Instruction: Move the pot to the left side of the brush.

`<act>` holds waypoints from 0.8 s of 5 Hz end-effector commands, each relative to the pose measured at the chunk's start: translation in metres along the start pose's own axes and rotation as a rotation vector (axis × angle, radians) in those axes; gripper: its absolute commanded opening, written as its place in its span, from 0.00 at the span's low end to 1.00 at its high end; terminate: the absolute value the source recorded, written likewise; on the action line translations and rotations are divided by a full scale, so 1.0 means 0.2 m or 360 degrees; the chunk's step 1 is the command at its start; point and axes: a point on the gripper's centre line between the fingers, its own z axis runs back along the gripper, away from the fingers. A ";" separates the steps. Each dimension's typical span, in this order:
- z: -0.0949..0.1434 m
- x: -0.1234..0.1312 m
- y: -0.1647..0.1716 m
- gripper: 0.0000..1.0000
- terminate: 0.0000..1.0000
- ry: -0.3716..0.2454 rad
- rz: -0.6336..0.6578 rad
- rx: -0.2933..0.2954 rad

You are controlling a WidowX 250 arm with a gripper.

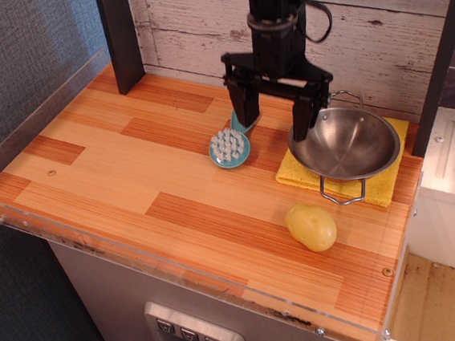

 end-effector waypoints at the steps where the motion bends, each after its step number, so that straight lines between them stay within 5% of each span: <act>1: -0.02 0.06 -0.09 1.00 0.00 -0.0046 -0.0026 -0.0020; 2: -0.04 0.06 -0.11 1.00 0.00 -0.0043 -0.0029 -0.0009; 3: -0.04 0.07 -0.12 0.00 0.00 -0.0091 -0.0028 0.0009; 4: 0.00 0.07 -0.12 0.00 0.00 -0.0124 -0.0021 -0.0003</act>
